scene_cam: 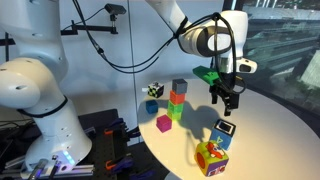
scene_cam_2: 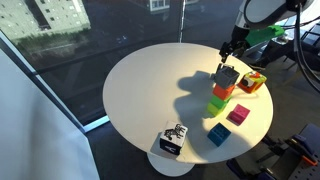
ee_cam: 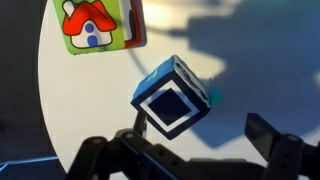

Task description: Put the light blue plushy cube on top of the orange plushy cube

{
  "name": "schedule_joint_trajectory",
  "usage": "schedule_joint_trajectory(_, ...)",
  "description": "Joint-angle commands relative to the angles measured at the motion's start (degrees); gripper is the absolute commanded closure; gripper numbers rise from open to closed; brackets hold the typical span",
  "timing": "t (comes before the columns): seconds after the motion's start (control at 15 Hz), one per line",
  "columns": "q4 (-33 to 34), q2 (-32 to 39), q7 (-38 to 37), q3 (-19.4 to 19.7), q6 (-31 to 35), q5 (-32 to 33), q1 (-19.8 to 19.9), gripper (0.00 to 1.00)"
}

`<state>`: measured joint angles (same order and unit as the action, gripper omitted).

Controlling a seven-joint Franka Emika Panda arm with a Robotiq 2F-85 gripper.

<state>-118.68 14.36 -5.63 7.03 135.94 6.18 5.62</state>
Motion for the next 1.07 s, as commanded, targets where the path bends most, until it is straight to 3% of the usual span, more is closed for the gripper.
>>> schedule_joint_trajectory(0.0, 1.4, 2.3, 4.0, 0.1, 2.3, 0.0, 0.9, 0.0)
schedule_joint_trajectory(1.0, 3.4, 9.6, 10.7, 0.7, 10.1, 1.8, 1.1, 0.0)
